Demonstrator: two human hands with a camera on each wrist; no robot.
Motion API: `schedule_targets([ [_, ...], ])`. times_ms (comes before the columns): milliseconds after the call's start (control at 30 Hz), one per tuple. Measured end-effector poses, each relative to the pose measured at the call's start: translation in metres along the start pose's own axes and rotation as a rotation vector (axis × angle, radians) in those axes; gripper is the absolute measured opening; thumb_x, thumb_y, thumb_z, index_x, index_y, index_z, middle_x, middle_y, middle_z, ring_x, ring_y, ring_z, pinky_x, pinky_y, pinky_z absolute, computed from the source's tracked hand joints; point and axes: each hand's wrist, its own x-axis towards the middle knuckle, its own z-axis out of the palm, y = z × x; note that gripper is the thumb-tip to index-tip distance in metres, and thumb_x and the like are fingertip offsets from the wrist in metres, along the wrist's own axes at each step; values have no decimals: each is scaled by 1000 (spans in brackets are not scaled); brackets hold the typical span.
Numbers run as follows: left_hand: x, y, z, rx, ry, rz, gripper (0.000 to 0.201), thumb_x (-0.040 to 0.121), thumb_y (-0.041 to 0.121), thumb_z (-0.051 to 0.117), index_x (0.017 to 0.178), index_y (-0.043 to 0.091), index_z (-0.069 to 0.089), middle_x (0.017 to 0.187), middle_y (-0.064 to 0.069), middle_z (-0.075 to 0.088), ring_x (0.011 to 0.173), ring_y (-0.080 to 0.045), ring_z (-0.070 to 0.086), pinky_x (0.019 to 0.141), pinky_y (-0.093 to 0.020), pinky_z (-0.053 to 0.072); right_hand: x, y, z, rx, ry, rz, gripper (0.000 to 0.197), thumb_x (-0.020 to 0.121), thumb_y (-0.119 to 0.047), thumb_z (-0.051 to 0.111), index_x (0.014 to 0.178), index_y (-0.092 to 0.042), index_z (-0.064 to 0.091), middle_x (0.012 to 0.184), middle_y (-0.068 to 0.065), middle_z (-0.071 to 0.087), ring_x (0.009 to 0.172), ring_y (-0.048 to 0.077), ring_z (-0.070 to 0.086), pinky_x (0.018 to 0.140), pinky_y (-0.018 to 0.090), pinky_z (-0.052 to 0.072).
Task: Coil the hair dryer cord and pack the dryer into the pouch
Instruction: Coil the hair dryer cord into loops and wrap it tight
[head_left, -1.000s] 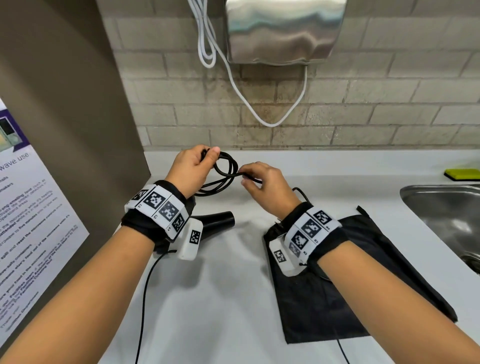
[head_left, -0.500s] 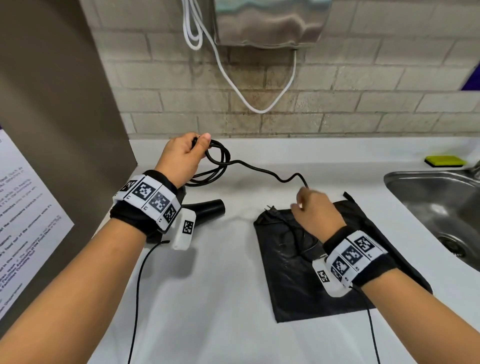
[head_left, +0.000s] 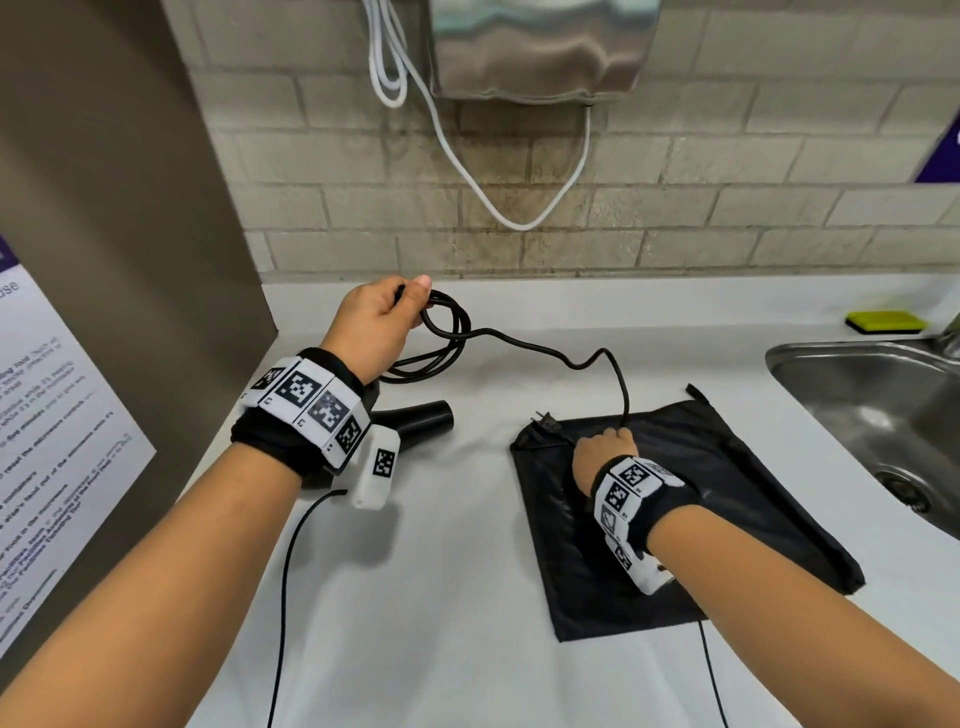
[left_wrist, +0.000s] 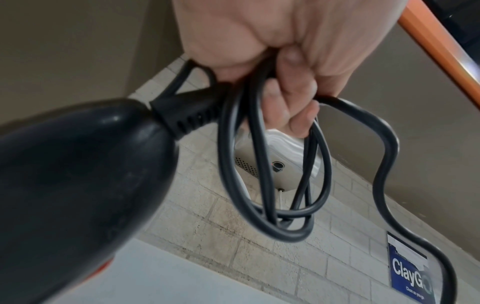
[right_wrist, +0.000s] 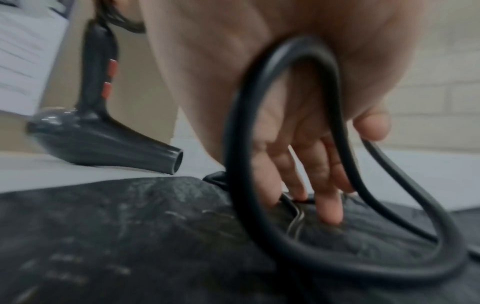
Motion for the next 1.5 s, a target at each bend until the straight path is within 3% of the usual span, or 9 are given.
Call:
schedule_targets([
  [200, -2, 1, -2, -29, -4, -11, 35, 98, 30, 41, 65, 19, 48, 63, 4, 48, 37, 7, 45, 47, -12, 33, 14, -3, -11, 132, -163, 85, 38, 94, -21, 41, 131, -14, 45, 138, 5, 46, 134, 23, 34, 115, 43, 9],
  [400, -1, 0, -3, -30, -19, -12, 36, 98, 31, 41, 65, 20, 48, 61, 4, 47, 37, 2, 41, 51, -22, 31, 19, -1, -15, 159, -338, 147, 51, 94, -25, 45, 142, -13, 30, 150, 6, 27, 142, 26, 17, 117, 46, 1],
  [567, 0, 0, -4, -94, -3, -27, 35, 98, 29, 40, 66, 18, 49, 61, 3, 46, 36, 5, 43, 51, -20, 31, 1, 8, -42, 378, 106, 39, 30, 91, -11, 35, 120, -12, 45, 120, 8, 59, 114, 27, 52, 105, 44, 26],
  [733, 4, -2, -5, -124, 26, -52, 35, 98, 30, 41, 67, 17, 51, 62, 3, 46, 36, 5, 43, 52, -22, 31, -31, 6, -83, 462, 457, -67, 27, 97, -22, 34, 111, -14, 56, 104, 9, 65, 100, 30, 59, 83, 34, 37],
  [933, 10, -4, -3, -146, 82, -71, 37, 97, 31, 41, 64, 18, 50, 61, 3, 46, 49, -10, 37, 53, -25, 31, -70, -19, -104, 785, 442, -388, 20, 95, -24, 39, 79, -21, 50, 58, -3, 42, 66, 26, 46, 62, 27, 34],
  [1100, 9, -2, -3, -135, 65, -46, 36, 97, 30, 41, 65, 18, 49, 60, 3, 45, 47, -6, 37, 51, -22, 30, -74, -36, -116, 722, 519, -319, 27, 95, -26, 37, 82, -15, 58, 78, 7, 54, 80, 31, 53, 64, 27, 34],
  [1267, 6, -2, -4, -83, 28, -11, 39, 97, 28, 42, 60, 18, 45, 40, 12, 44, 37, -2, 40, 49, -20, 29, -67, -57, -134, 689, 493, -273, 30, 92, -26, 38, 96, -13, 65, 99, 10, 65, 94, 32, 60, 69, 27, 38],
  [1400, 5, -2, -3, -81, -8, 12, 36, 97, 27, 43, 64, 15, 48, 58, 3, 47, 37, -1, 39, 48, -18, 31, -57, -66, -144, 975, 486, -222, 26, 92, -24, 42, 95, -7, 61, 102, 13, 65, 97, 34, 59, 74, 31, 43],
  [1500, 6, -2, -4, -126, 13, 9, 33, 97, 26, 42, 68, 14, 54, 48, 9, 47, 36, -3, 36, 47, -18, 31, -51, -74, -147, 1189, 515, -213, 18, 92, -21, 45, 97, -7, 54, 96, 13, 64, 91, 32, 60, 75, 34, 46],
])
